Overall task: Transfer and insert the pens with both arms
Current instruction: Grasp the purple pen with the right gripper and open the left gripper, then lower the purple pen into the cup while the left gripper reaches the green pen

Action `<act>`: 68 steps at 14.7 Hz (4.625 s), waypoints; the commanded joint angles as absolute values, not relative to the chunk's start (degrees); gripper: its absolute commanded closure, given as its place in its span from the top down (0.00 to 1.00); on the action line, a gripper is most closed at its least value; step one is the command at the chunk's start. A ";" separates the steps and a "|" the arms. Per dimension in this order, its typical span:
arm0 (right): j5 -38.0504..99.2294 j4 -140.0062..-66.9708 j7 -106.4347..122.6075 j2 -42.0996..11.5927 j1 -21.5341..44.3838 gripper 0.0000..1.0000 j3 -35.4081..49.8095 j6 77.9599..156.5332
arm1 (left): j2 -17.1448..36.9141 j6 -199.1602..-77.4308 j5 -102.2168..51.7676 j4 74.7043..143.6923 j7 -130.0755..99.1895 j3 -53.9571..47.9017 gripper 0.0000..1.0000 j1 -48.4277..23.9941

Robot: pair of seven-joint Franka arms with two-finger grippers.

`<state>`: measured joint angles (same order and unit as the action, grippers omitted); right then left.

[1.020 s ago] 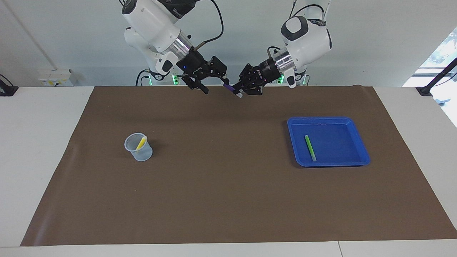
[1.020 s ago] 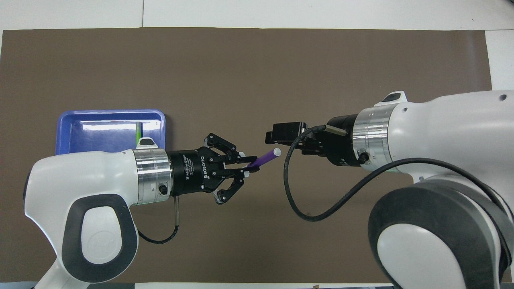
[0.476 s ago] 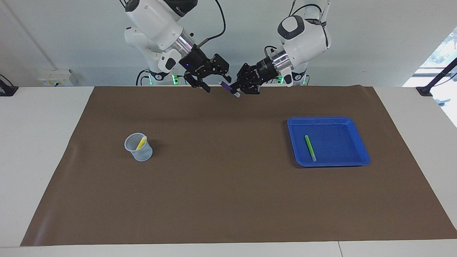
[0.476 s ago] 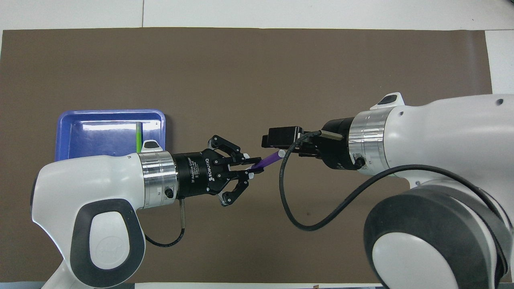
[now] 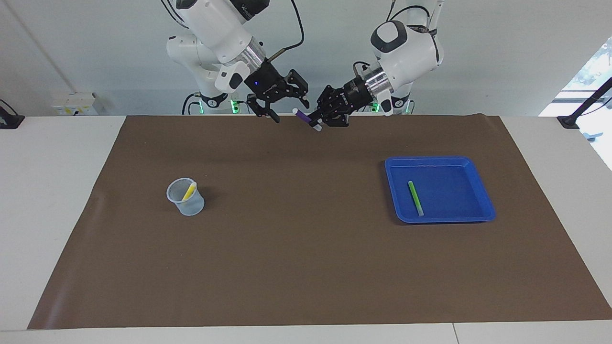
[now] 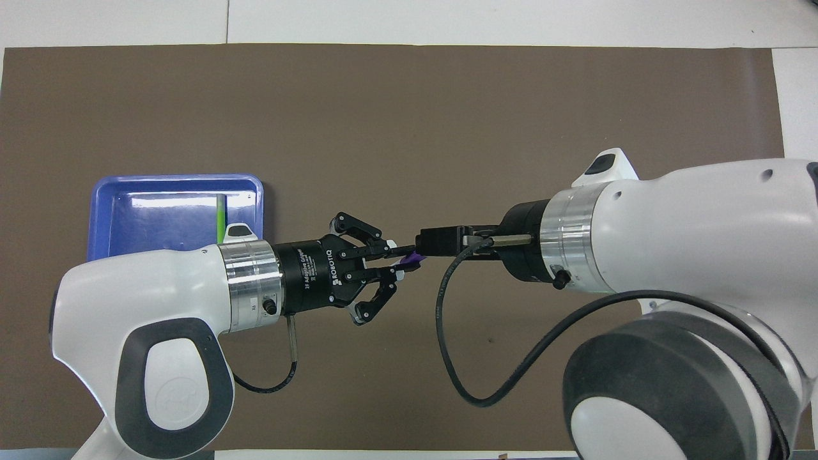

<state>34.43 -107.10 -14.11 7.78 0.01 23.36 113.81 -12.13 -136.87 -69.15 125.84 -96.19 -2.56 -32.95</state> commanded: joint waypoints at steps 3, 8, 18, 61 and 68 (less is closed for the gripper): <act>33.75 -106.26 -13.36 7.91 -0.53 0.87 23.91 114.60 | -13.89 -138.69 -70.84 127.79 -96.59 -1.93 0.00 -34.28; 33.75 -106.26 -13.80 7.56 -0.44 0.62 24.87 116.80 | -13.89 -138.69 -70.93 127.79 -96.59 -1.93 0.00 -34.28; 32.87 -106.26 -13.36 7.38 -0.53 0.00 25.05 118.65 | -13.89 -138.78 -71.28 127.79 -96.59 -1.93 0.00 -34.28; 10.97 -130.25 29.62 3.87 -2.20 0.00 -0.09 146.59 | 1.58 -121.71 -16.79 122.34 -38.97 -1.23 1.00 -4.41; 14.68 -132.10 29.88 2.20 -2.20 0.00 -0.09 149.93 | 7.11 -129.54 -8.35 122.61 -11.63 -1.23 1.00 -4.30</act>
